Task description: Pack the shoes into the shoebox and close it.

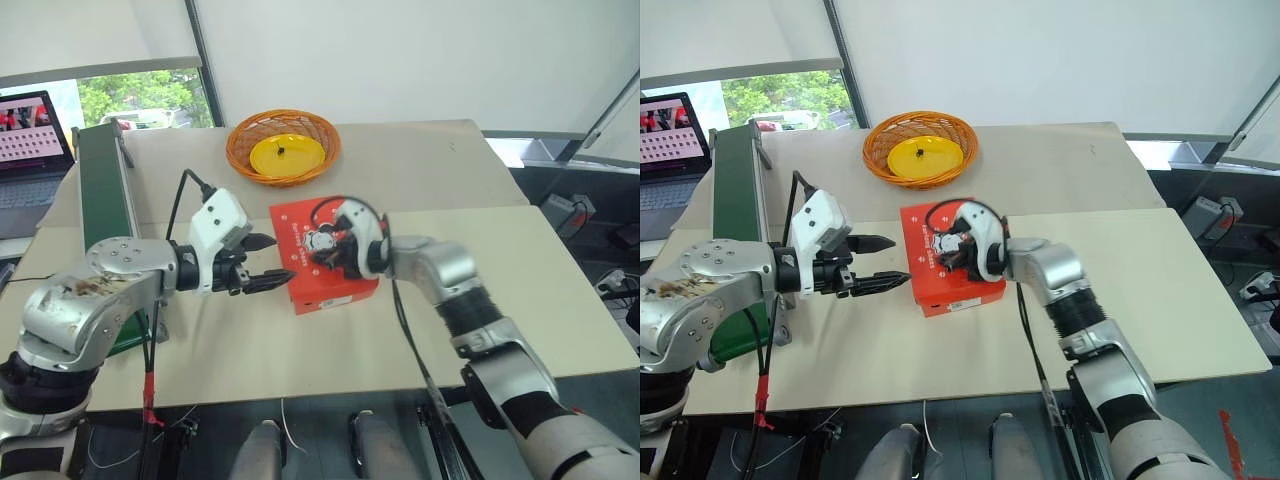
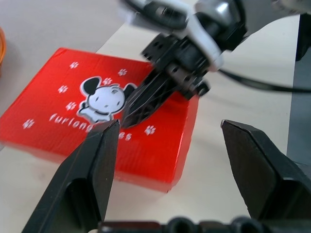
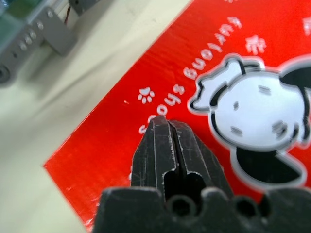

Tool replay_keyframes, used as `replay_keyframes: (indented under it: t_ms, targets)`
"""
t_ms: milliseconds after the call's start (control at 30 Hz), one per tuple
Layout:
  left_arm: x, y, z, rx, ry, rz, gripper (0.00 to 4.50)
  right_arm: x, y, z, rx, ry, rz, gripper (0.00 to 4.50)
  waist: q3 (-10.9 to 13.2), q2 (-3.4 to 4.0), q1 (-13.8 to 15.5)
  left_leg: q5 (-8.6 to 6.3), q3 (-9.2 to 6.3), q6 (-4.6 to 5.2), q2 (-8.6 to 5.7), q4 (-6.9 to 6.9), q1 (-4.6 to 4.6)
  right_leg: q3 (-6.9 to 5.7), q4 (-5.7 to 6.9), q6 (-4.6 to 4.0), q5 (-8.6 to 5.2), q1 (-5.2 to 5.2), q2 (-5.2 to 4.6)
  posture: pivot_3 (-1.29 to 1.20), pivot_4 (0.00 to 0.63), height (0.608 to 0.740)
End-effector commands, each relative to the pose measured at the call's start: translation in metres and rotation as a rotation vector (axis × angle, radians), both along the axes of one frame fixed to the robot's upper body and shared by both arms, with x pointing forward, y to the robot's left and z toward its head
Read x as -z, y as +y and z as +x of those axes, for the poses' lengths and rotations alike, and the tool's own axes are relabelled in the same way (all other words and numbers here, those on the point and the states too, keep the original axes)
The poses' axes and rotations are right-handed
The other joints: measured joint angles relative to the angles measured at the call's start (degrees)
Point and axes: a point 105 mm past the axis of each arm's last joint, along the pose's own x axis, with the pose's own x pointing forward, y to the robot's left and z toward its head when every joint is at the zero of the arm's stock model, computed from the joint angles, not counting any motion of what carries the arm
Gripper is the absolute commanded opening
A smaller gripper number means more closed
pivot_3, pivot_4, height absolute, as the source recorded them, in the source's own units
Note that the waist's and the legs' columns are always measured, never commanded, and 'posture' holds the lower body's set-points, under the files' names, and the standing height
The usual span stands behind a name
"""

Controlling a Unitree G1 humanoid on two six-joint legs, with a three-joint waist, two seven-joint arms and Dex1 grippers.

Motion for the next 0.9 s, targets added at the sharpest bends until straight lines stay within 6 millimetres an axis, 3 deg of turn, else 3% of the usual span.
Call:
replay_keyframes:
  t_ms: [33, 133, 233, 433, 600, 700, 900]
  targets:
    - [-0.01, 0.0, -0.001, -0.019, -0.065, 0.007, 3.56, 0.03, -0.012, 0.003, 0.006, -0.002, -0.128, 0.03, -0.01, 0.0, 0.11, 0.0, -0.01, 0.0, 0.01, -0.01, 0.15, 0.0, 0.01, 0.21, -0.13, 0.15, 0.01, 0.0, 0.15, 0.739]
    - [-0.011, 0.0, 0.0, -0.035, -0.073, -0.001, 3.56, 0.015, -0.014, 0.0, -0.019, -0.022, -0.075, 0.03, 0.0, 0.0, 0.18, 0.0, -0.04, 0.0, 0.02, -0.01, 0.62, -0.02, -0.01, 0.32, -0.2, 0.65, 0.04, 0.0, 0.15, 0.739]
    - [-0.012, 0.002, 0.004, -0.053, -0.081, -0.031, 3.56, -0.018, -0.022, -0.012, -0.069, -0.057, 0.038, 0.76, 0.01, 0.01, 0.67, 0.0, -0.07, 0.0, 0.02, 0.01, 0.74, -0.07, -0.06, 0.33, -0.21, 0.83, 0.03, 0.0, 0.15, 0.739]
    - [-0.015, 0.001, 0.006, -0.041, -0.1, -0.091, 3.56, -0.072, -0.049, -0.061, -0.218, -0.18, 0.137, 2.84, 0.02, 0.02, 1.4, -0.01, -0.15, -0.02, -0.06, 0.05, -0.21, -0.14, -0.05, 0.05, -0.03, -0.06, -0.08, 0.0, 0.15, 0.739]
    - [-0.013, -0.002, 0.004, -0.012, -0.085, -0.118, 3.56, -0.077, -0.08, -0.093, -0.258, -0.194, 0.029, 4.46, 0.03, 0.02, 1.66, -0.04, -0.17, 0.03, -0.04, 0.02, -0.46, -0.18, -0.11, -0.08, 0.04, -0.27, -0.07, 0.0, 0.15, 0.739]
    - [-0.013, 0.002, 0.008, -0.025, -0.092, -0.116, 3.56, -0.081, -0.097, -0.101, -0.235, -0.201, -0.025, 4.46, 0.04, 0.01, 1.7, -0.04, -0.16, 0.03, -0.05, 0.07, -0.44, -0.19, -0.15, 0.2, -0.13, -0.18, -0.08, 0.0, 0.15, 0.739]
    - [-0.017, 0.008, 0.011, -0.039, -0.094, -0.137, 3.56, -0.087, -0.119, -0.089, -0.125, -0.278, -0.086, 4.46, 0.04, 0.0, 1.64, -0.04, -0.14, 0.03, -0.03, 0.12, -0.39, -0.19, -0.09, 0.33, -0.21, -0.15, -0.05, 0.0, 0.15, 0.739]
